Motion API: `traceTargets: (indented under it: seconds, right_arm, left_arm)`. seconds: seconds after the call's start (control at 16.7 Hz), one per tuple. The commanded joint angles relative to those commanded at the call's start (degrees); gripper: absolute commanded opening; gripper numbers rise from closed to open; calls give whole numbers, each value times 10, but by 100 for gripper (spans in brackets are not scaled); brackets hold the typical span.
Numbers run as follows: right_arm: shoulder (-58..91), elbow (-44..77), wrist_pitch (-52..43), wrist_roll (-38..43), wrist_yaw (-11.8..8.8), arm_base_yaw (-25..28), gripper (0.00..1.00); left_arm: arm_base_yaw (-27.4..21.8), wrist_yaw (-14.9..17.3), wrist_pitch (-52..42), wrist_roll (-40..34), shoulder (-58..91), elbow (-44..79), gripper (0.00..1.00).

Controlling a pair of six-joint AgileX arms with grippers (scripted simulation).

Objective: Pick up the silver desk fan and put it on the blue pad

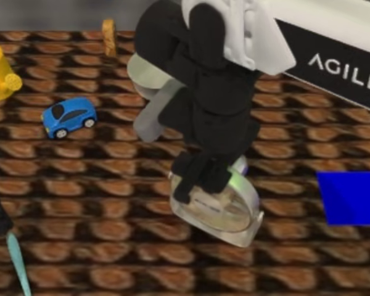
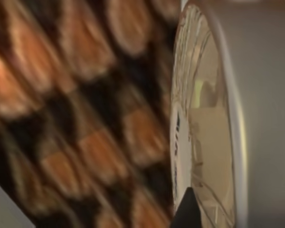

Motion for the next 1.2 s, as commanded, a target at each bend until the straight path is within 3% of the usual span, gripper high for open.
traceTargets:
  seconds: [0.3,0.48,1.2]
  right_arm:
    - [-1,-5,1,-6,0,-7,0]
    - [-14,-25,0,-62,0,-38,0]
    - [-163,-198,29,-577,-1,-309,0]
  left_arm:
    - [0,0,0,0,0,0,100]
    - [0,0,0,0,0,0,100]
    - [0,0,0,0,0,0,100]
